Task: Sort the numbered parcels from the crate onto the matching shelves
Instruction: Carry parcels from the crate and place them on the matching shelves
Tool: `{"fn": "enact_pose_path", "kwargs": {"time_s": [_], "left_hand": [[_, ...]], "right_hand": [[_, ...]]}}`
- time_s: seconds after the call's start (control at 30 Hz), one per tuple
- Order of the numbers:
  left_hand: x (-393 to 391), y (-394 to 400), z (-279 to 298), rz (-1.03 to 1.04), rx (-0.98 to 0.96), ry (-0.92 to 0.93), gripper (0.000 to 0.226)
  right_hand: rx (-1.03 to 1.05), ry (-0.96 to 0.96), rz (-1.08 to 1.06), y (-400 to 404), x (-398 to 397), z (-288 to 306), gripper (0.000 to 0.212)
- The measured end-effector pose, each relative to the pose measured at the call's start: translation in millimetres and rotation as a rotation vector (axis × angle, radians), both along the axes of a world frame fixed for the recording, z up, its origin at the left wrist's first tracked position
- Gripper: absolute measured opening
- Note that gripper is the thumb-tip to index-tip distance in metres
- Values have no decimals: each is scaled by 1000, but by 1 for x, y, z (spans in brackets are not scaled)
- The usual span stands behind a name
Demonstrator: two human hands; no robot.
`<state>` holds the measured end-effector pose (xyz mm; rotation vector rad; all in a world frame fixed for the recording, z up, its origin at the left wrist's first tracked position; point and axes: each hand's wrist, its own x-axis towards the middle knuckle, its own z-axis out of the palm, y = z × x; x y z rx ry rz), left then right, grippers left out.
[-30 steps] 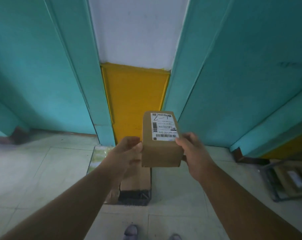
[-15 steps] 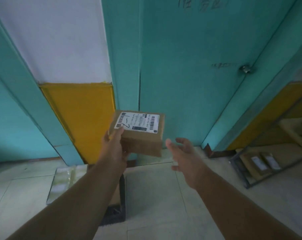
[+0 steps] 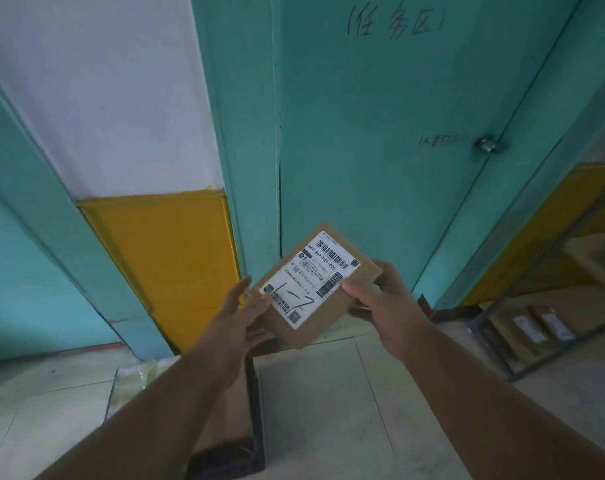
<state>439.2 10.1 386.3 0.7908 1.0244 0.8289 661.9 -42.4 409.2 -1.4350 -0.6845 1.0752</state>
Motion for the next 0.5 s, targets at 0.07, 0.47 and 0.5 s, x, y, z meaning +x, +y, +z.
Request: {"fn": "enact_pose_path", "kwargs": {"time_s": [0.07,0.47,0.5], "left_hand": [[7,11,0,-70,28,9,56],[141,-3,10,-422,243,177,78],[160,-4,13,-446,291,185,78]], "right_hand": [[49,18,-120,3,-6,1,48],[110,1,-308,-75,63,-18,60],[115,2,-321,-89,78,-18,63]]}}
